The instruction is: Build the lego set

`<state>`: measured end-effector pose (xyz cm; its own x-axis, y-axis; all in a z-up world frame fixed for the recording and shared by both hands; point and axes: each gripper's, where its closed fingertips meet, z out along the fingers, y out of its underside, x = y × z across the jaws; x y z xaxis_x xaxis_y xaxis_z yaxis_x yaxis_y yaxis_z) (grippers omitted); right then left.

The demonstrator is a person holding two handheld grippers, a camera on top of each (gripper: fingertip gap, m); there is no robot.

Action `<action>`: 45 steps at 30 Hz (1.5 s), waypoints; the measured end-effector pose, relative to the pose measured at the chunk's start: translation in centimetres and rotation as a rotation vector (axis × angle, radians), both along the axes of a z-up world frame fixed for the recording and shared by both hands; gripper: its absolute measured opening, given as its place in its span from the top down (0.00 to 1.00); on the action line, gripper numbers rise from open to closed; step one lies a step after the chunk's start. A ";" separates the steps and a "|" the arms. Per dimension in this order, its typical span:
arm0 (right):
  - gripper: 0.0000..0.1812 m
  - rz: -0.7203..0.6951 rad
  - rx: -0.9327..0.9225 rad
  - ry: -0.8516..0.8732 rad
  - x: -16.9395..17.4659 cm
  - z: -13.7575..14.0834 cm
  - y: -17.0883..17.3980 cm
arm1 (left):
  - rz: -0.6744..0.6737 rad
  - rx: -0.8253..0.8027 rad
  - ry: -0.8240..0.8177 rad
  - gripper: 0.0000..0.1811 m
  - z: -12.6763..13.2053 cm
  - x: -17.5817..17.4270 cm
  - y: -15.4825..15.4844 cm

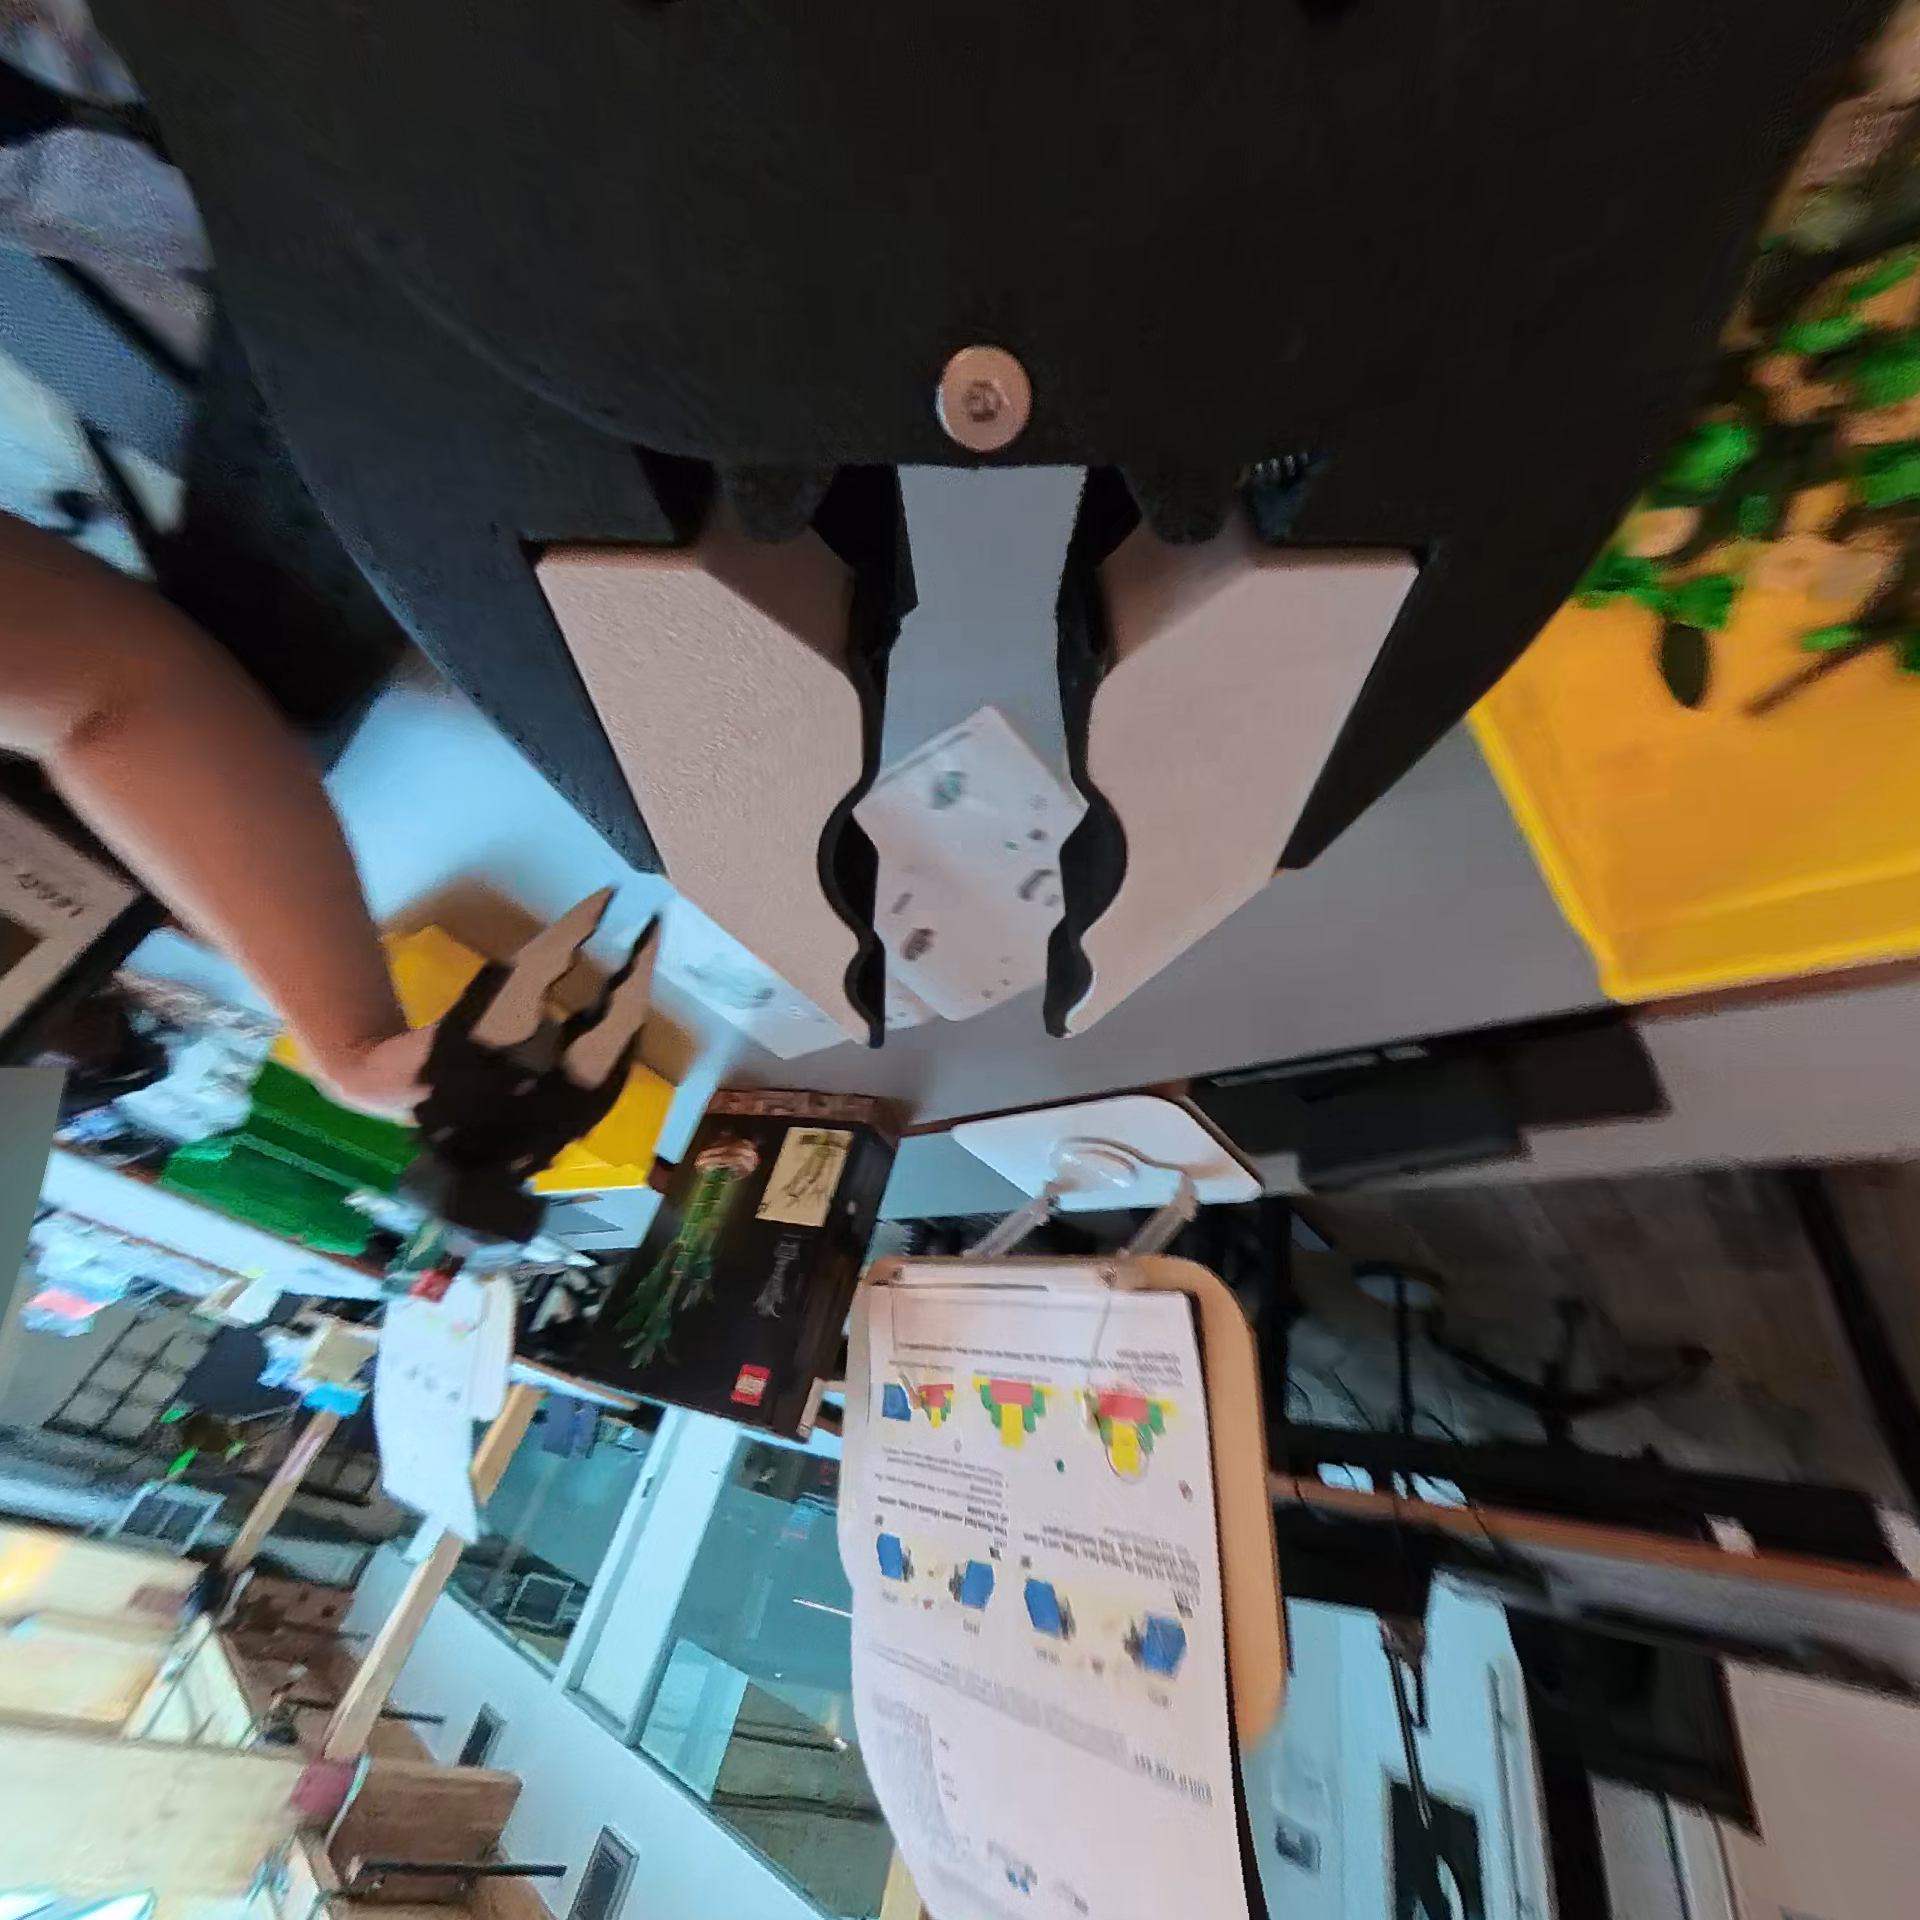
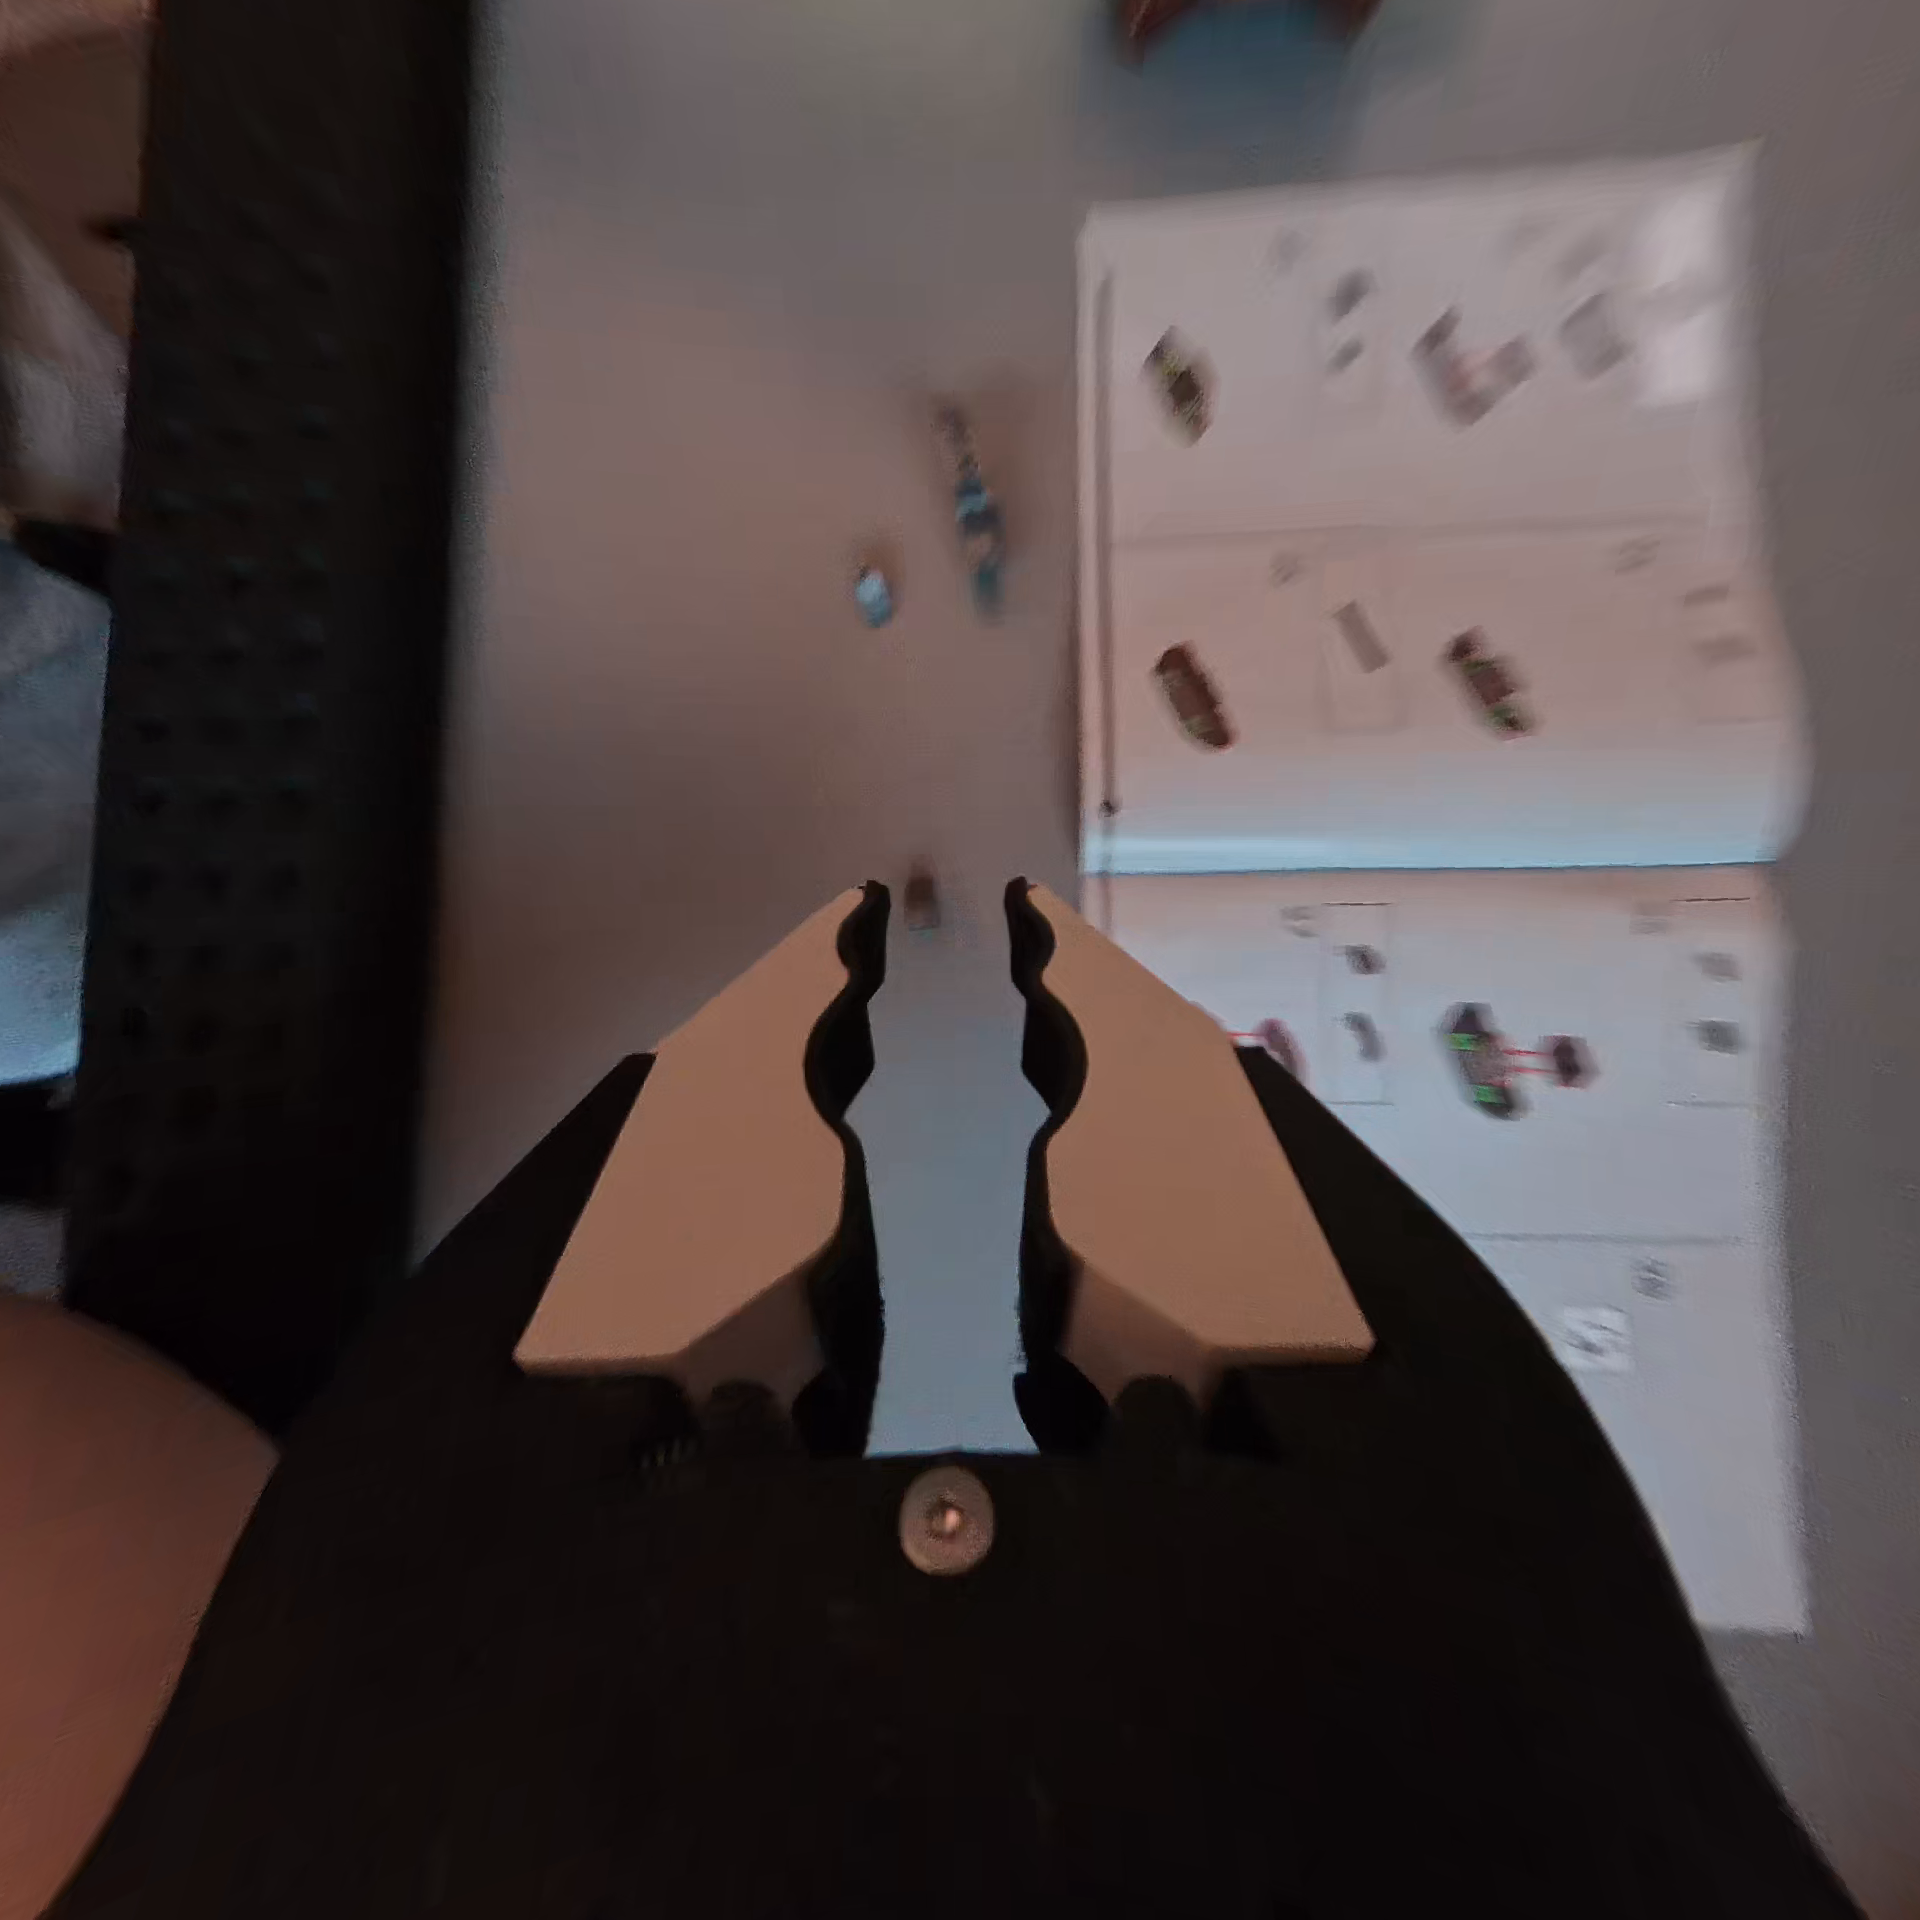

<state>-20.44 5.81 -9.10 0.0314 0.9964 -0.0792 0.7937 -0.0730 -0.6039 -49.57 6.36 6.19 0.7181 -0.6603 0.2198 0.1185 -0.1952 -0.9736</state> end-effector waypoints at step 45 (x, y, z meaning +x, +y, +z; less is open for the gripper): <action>0.92 -0.517 0.782 0.288 6.9 8.6 12.7 | -0.119 -0.290 0.966 0.86 -13.1 -20.9 2.3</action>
